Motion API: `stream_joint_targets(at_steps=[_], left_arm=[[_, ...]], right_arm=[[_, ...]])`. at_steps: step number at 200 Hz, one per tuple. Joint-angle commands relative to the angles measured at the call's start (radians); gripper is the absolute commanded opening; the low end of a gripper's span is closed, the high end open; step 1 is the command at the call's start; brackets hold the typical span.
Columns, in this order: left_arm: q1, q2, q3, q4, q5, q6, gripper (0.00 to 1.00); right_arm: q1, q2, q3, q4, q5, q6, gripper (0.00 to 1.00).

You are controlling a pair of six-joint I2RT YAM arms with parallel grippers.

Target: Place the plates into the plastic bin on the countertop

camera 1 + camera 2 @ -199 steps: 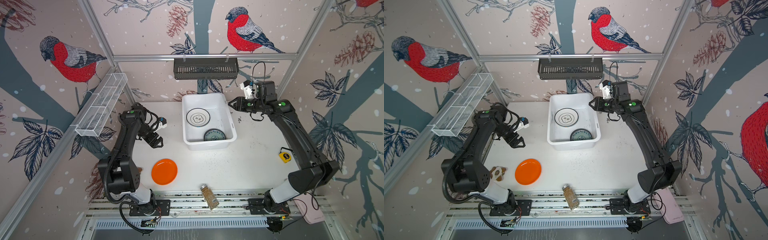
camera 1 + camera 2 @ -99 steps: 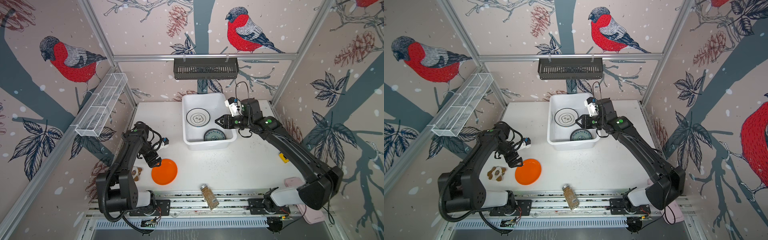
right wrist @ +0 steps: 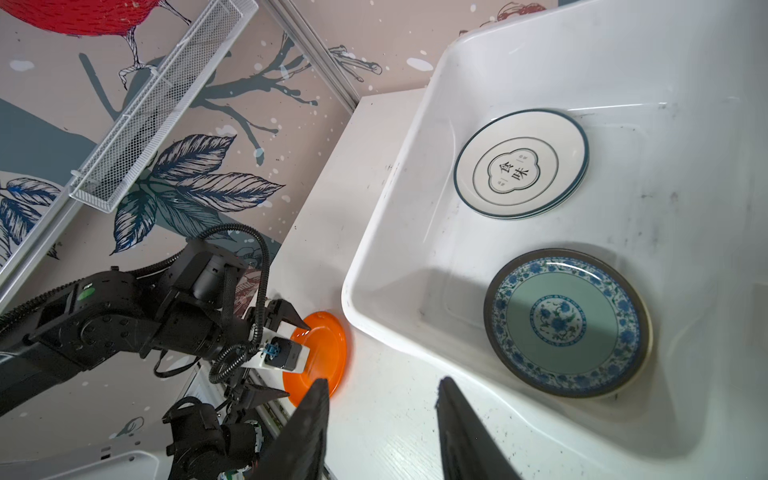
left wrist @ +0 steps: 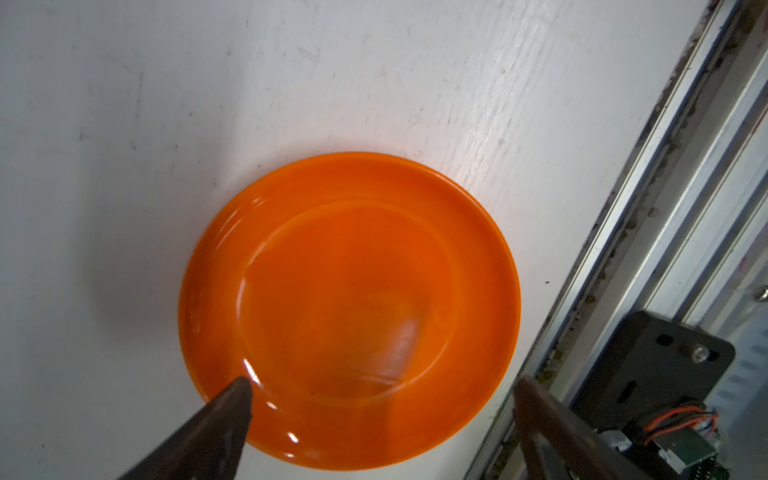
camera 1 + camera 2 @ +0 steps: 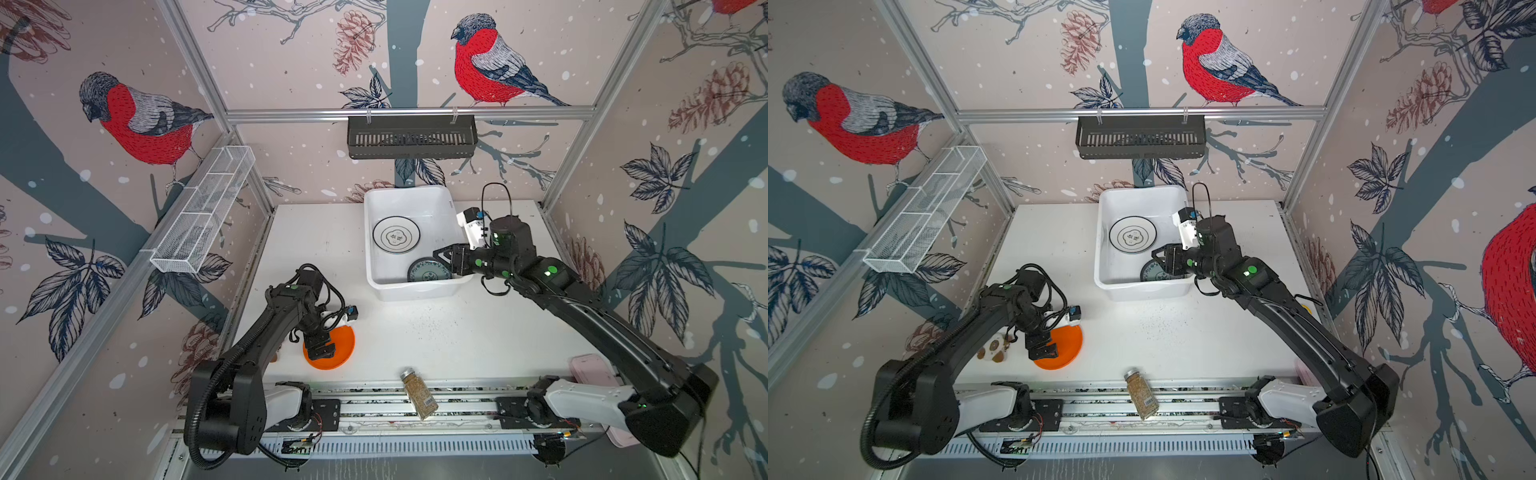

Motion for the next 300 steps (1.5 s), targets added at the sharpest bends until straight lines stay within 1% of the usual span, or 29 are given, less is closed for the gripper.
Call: stream_joint_targets(at_steps=[1, 25, 49, 70, 122, 152, 185, 226, 239, 300], left_arm=[[-0.032, -0.044, -0.033, 0.019, 0.014, -0.015, 0.97], [-0.062, -0.109, -0.07, -0.003, 0.025, -0.023, 0.98], [-0.11, -0.145, -0.108, -0.012, 0.026, -0.041, 0.98], [-0.151, -0.142, -0.133, 0.011, 0.0, -0.071, 0.98], [-0.222, -0.108, -0.135, 0.05, -0.01, -0.14, 0.97], [-0.298, -0.108, -0.186, 0.134, -0.078, -0.235, 0.97], [-0.304, -0.14, -0.211, 0.18, -0.119, -0.293, 0.98], [-0.304, -0.204, -0.242, 0.222, -0.189, -0.307, 0.98], [-0.303, -0.205, -0.25, 0.238, -0.221, -0.342, 0.98], [-0.304, -0.169, -0.279, 0.318, -0.252, -0.333, 0.98]], right_arm=[[0.005, -0.048, -0.045, 0.033, 0.067, 0.038, 0.44], [0.005, -0.093, -0.078, 0.042, 0.075, 0.053, 0.45], [0.005, -0.105, -0.085, 0.04, 0.088, 0.046, 0.45], [0.005, -0.101, -0.085, 0.033, 0.088, 0.036, 0.45], [0.004, -0.113, -0.097, 0.045, 0.103, 0.01, 0.45], [0.004, -0.119, -0.104, 0.042, 0.103, -0.001, 0.45], [0.004, -0.153, -0.128, 0.047, 0.112, -0.005, 0.45], [-0.001, -0.18, -0.15, 0.051, 0.113, -0.01, 0.45], [-0.002, -0.186, -0.157, 0.054, 0.112, -0.01, 0.45], [-0.007, -0.193, -0.174, 0.061, 0.109, -0.014, 0.45]])
